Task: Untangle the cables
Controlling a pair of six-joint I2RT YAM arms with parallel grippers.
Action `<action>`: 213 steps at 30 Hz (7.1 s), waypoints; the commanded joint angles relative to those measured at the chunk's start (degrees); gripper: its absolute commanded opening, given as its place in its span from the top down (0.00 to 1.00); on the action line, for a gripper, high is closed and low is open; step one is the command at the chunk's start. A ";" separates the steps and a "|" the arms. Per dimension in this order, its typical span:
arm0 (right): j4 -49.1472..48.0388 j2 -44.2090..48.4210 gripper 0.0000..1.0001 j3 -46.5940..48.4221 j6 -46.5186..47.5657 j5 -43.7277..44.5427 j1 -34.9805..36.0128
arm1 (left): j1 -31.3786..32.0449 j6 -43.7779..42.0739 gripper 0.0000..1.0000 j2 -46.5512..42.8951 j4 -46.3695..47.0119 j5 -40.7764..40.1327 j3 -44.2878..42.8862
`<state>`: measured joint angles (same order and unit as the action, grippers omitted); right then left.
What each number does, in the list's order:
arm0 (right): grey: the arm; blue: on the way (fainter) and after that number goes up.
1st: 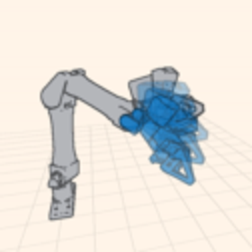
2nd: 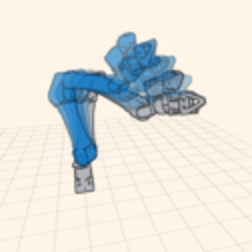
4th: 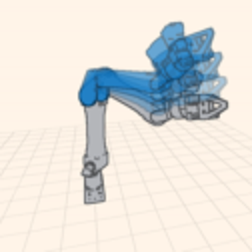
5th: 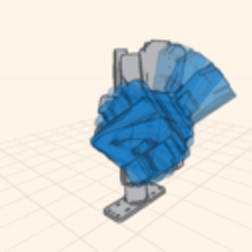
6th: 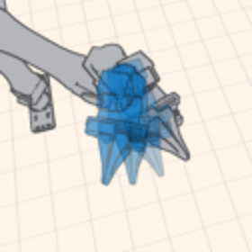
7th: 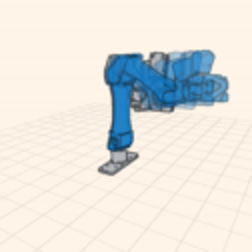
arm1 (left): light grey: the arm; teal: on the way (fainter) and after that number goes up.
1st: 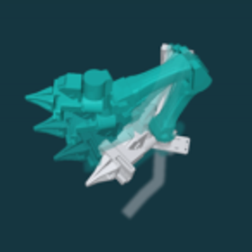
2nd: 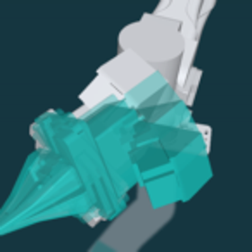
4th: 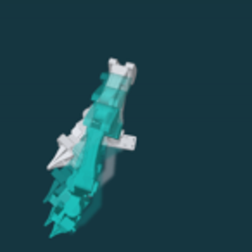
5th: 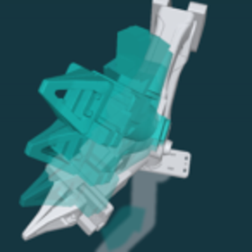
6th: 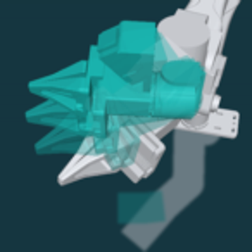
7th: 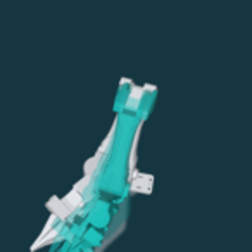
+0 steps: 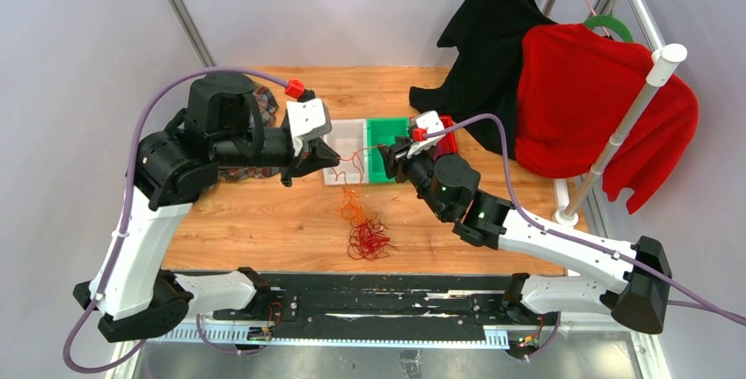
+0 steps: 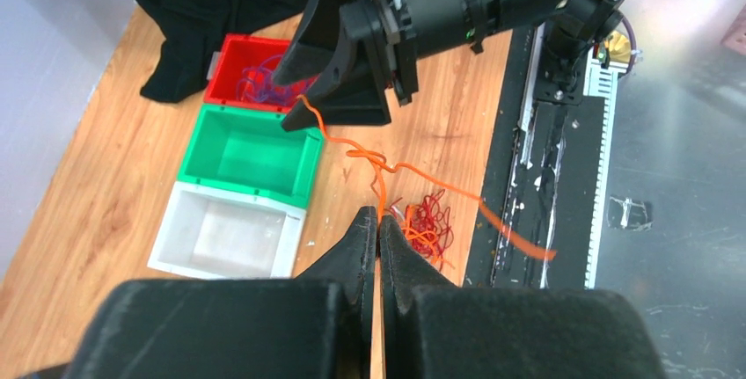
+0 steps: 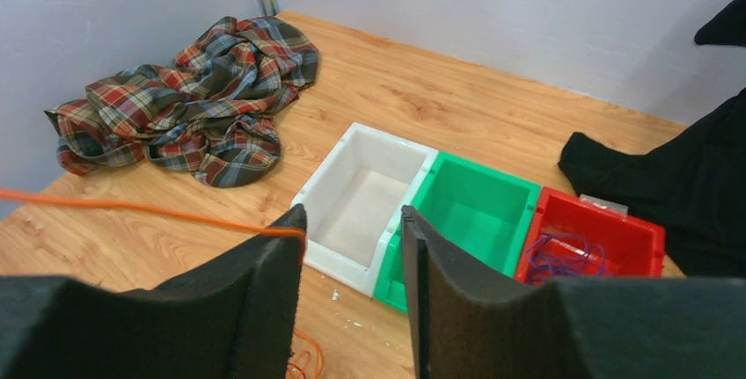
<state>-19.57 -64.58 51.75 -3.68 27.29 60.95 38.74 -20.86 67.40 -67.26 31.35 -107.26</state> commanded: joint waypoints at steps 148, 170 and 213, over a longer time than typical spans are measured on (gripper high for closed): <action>14.50 21.66 0.99 -12.93 -11.46 -7.99 -12.98 | -4.29 -5.64 0.02 25.42 13.43 11.39 1.59; 5.78 11.98 0.99 -9.31 -11.01 -19.42 -11.89 | -1.21 3.54 0.29 28.50 13.36 16.06 4.84; -16.69 -14.43 0.87 -19.97 -25.97 -19.10 -11.88 | -1.21 10.48 1.00 8.00 14.82 7.74 -27.13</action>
<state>-35.53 -81.03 36.62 -27.35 7.49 48.73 37.26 -9.58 77.52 -54.61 44.45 -128.53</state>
